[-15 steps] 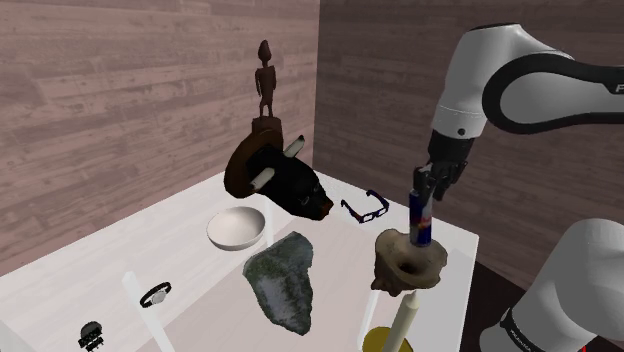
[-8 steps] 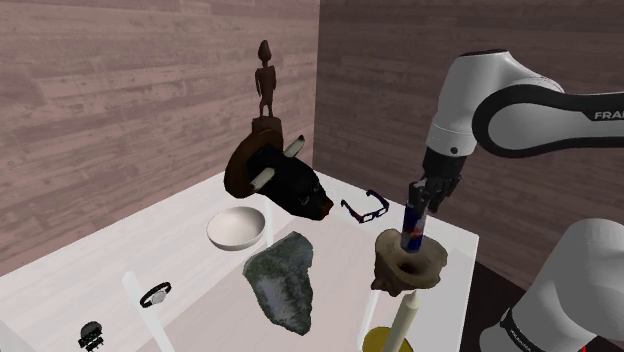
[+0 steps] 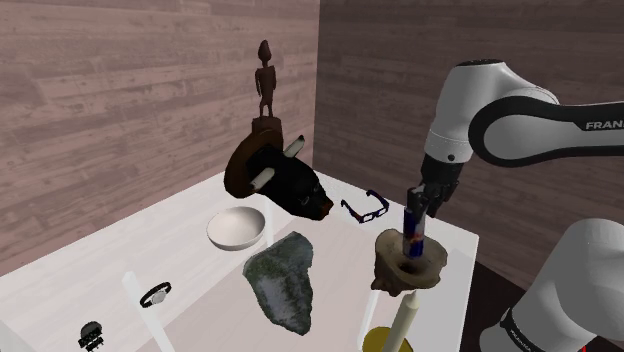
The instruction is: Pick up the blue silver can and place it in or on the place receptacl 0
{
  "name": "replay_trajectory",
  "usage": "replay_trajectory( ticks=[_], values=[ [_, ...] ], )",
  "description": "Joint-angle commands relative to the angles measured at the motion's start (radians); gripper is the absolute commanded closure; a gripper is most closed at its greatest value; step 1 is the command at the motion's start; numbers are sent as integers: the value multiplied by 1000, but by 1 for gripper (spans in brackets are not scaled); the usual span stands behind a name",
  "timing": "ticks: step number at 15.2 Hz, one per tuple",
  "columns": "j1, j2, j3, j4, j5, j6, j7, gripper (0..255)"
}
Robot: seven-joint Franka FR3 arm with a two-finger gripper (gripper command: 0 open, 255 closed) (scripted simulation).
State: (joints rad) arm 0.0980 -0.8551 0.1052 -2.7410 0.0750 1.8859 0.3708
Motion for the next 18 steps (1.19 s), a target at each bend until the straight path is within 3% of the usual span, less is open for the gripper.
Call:
replay_trajectory(
  ticks=[1, 2, 7, 11, 18],
  values=[
    [0, 0, 0, 0, 0, 0, 0, 255],
    [0, 0, 0, 0, 0, 0, 0, 0],
    [0, 0, 0, 0, 0, 0, 0, 0],
    [-4, -8, -8, 123, -8, -131, 1, 0],
    [-4, -8, -8, 123, -8, -131, 1, 0]
  ],
)
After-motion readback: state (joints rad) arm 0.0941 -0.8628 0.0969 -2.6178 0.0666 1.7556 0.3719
